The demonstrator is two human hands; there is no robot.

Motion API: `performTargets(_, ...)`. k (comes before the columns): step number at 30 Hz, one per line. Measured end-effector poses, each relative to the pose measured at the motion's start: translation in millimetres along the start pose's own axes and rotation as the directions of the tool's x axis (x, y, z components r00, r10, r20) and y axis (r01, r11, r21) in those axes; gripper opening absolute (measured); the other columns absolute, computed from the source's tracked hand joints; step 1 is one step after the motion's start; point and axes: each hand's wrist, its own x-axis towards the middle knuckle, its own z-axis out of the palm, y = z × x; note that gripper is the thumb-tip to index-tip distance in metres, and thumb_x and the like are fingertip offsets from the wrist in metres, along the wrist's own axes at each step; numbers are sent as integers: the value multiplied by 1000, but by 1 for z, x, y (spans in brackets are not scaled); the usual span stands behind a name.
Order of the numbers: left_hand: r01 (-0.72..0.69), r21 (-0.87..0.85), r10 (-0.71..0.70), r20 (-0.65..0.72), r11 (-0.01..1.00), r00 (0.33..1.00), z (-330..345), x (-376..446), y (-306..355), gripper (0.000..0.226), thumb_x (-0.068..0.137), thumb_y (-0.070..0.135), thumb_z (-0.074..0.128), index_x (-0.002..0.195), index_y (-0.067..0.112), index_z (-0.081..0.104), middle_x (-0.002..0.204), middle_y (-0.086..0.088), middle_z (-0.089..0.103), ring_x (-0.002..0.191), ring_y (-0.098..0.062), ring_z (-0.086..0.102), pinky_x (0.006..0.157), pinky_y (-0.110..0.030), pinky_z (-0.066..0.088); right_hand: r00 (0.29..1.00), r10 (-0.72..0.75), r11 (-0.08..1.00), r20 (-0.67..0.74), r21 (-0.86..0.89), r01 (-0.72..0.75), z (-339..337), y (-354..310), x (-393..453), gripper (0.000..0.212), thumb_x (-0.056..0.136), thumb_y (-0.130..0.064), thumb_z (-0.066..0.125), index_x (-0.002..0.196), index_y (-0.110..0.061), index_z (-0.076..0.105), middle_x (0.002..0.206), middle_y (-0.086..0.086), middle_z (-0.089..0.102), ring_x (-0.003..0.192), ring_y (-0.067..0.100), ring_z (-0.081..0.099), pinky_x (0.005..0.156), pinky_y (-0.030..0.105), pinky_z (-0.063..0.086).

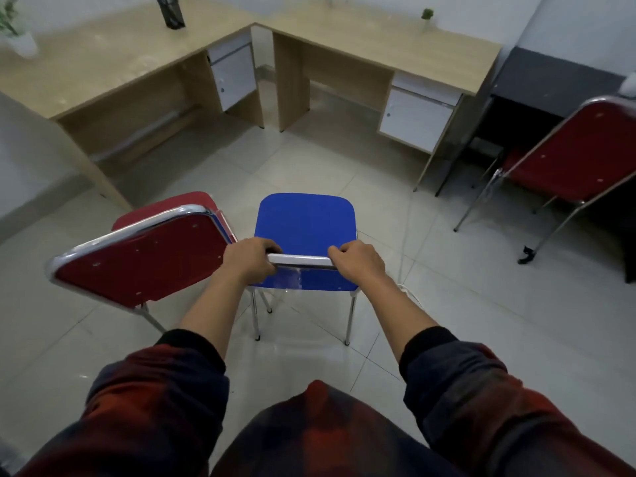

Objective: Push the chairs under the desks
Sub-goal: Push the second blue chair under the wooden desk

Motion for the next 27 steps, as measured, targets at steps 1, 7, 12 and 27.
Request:
performTargets(1, -13, 30, 12, 45, 999, 999, 0, -3, 0, 35, 80, 29, 68, 114, 40, 65, 107, 15, 68, 98, -13, 63, 89, -37, 54, 1000, 8, 1000, -16, 3, -8, 4, 4, -6, 38, 95, -41, 49, 70, -13, 55, 65, 0, 52, 59, 16, 47, 53, 27, 35)
performTargets(7, -79, 101, 61, 174, 992, 983, 1, -12, -2, 53, 75, 46, 68, 126, 44, 60, 120, 16, 64, 108, -13, 60, 88, -32, 51, 997, 40, 999, -61, -16, -41, 15, 10, -21, 35, 94, -37, 52, 71, -11, 58, 62, -1, 51, 57, 16, 48, 52, 25, 35)
performTargets(12, -127, 5, 124, 177, 992, 976, 0, -2, 4, 47, 72, 45, 76, 118, 44, 67, 111, 18, 66, 101, -12, 61, 88, -37, 54, 993, 75, 997, -93, -27, -78, 11, 7, -11, 34, 96, -42, 52, 86, -10, 58, 82, 2, 60, 67, 17, 55, 52, 25, 37)
performTargets(27, -362, -219, 308, -246, 906, 919, 15, 25, 1, 46, 85, 62, 59, 76, 17, 67, 68, 7, 61, 63, -10, 58, 56, -26, 47, 986, 21, 991, -167, -126, -43, -5, 17, 16, 47, 96, -44, 46, 85, -8, 73, 68, -1, 59, 63, 17, 53, 61, 31, 42)
